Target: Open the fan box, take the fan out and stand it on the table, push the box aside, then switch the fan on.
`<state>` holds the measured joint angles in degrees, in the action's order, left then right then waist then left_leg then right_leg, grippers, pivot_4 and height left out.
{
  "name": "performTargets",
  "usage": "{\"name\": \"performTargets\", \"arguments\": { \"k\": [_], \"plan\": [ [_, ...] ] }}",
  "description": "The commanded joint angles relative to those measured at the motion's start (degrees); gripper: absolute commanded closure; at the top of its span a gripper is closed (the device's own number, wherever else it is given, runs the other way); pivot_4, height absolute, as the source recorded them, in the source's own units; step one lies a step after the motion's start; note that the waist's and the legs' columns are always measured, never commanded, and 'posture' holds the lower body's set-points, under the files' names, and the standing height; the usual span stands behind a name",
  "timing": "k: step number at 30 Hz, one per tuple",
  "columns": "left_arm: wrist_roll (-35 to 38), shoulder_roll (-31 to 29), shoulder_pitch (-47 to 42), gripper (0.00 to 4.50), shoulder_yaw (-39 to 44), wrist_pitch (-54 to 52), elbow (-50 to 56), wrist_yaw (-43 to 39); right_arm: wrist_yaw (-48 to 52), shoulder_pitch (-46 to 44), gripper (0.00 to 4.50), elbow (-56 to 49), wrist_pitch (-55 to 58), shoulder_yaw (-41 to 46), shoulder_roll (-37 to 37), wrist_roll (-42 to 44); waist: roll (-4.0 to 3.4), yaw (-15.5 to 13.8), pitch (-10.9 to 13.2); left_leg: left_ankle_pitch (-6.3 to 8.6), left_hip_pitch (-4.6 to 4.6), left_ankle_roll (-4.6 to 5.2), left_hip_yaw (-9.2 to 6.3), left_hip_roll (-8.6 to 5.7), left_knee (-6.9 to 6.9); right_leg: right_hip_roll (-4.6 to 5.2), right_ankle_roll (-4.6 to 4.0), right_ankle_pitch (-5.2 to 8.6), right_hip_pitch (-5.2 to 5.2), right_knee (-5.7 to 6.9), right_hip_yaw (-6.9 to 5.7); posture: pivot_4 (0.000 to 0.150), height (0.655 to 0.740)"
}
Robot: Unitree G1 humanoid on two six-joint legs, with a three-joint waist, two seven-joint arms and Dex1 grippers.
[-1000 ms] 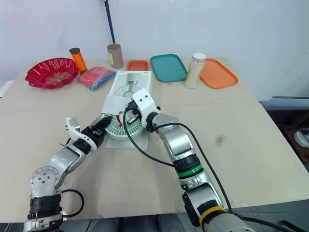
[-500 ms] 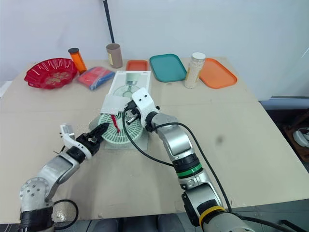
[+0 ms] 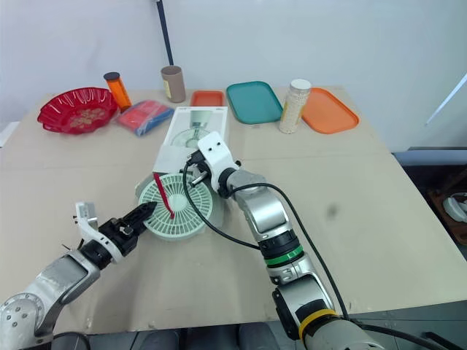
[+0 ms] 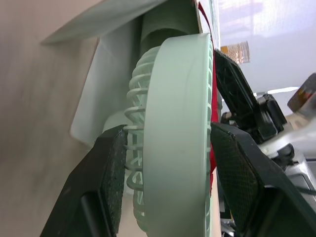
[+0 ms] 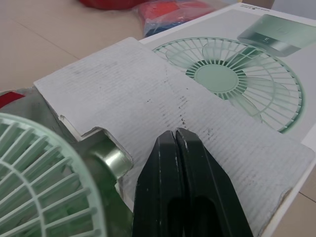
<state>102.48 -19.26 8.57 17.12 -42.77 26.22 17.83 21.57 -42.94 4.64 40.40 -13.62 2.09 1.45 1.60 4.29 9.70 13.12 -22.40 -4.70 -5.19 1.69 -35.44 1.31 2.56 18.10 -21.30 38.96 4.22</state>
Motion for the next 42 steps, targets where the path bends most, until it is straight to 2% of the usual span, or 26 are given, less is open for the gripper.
{"name": "performTargets", "arguments": {
  "k": [1, 20, 29, 42],
  "plan": [
    [0.8, -2.2, 3.3, 1.84, -0.6, 0.4, 1.5, 1.9, -0.3, 0.8, 4.5, 0.7, 1.9, -1.4, 0.0, -0.7, 0.0, 0.0, 0.0, 0.0, 0.0, 0.0, -0.01, -0.01, 0.0, 0.0, 0.0, 0.0, 0.0, 0.0, 0.0, 0.15, 0.74],
    [6.3, -9.7, 18.2, 1.84, 0.5, 2.3, 6.4, -0.1, -3.9, 0.8, 4.5, -0.8, 3.7, -1.8, -0.8, -2.0, -0.02, 0.0, 0.0, 0.02, 0.07, -0.02, 0.12, 0.04, 0.09, -0.01, -0.05, 0.06, -0.03, -0.03, 0.08, 0.15, 0.74],
    [4.5, -11.4, 22.3, 1.84, -0.4, 1.9, 6.8, -3.0, -4.4, 0.9, 4.5, -0.9, 3.8, -2.2, -0.9, -1.9, -0.06, 0.0, 0.0, 0.05, 0.07, -0.02, 0.24, 0.06, 0.12, 0.0, -0.07, 0.16, -0.09, -0.03, 0.15, 0.15, 0.74],
    [3.7, -12.2, 18.5, 1.84, -0.1, 5.0, 6.3, -4.0, -4.3, 0.8, 4.5, -1.2, 3.9, -2.7, -1.5, -1.7, -0.17, -0.3, 0.1, 0.06, 0.07, -0.02, 0.22, 0.03, 0.12, 0.03, -0.05, 0.2, -0.09, -0.04, 0.13, 0.15, 0.74]
  ]
}}
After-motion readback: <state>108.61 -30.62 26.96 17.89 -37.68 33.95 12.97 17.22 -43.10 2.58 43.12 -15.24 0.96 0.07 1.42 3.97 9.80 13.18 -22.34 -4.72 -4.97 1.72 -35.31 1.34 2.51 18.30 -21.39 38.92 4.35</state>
